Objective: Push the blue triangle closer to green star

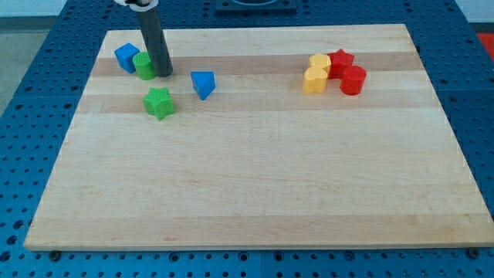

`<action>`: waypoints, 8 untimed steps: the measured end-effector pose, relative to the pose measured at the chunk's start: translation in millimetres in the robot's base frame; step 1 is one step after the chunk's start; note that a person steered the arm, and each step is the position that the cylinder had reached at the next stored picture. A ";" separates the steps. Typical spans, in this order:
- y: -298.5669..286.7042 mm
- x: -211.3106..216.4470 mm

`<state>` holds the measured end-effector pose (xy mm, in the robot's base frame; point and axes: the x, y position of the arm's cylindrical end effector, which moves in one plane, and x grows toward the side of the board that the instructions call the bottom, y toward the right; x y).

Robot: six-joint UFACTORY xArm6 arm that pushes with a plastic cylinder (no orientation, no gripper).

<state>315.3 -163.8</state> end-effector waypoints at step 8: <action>105.2 -3.8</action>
<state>311.5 -58.6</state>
